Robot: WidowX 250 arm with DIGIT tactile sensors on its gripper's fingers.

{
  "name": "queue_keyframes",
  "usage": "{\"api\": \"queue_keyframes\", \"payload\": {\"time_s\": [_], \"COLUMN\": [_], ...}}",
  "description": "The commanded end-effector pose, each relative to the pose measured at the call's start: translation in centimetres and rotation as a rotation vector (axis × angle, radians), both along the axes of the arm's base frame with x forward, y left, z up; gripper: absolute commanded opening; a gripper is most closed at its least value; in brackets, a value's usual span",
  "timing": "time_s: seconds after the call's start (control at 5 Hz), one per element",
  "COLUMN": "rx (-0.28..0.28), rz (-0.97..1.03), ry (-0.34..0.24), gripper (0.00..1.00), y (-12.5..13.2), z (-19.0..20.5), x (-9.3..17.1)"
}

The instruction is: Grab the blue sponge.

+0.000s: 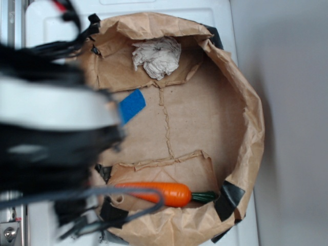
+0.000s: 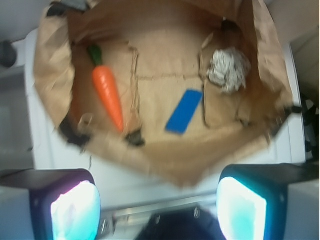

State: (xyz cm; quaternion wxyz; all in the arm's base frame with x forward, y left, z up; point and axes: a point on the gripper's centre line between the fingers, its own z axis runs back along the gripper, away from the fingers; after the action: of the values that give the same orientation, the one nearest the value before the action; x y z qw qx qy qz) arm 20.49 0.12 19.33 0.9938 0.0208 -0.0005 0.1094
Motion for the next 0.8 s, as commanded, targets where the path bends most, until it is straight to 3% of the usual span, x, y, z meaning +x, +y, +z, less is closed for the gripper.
{"api": "queue_keyframes", "payload": {"time_s": [0.0,0.4,0.6], "rx": [0.002,0.002,0.036], "rz": [0.010,0.010,0.040], "ry": [-0.058,-0.058,-0.098], "gripper": [1.00,1.00,1.00], "y": [0.5,0.5,1.5], "z": [1.4,1.4,-2.7], "x": [0.5,0.5,1.9]}}
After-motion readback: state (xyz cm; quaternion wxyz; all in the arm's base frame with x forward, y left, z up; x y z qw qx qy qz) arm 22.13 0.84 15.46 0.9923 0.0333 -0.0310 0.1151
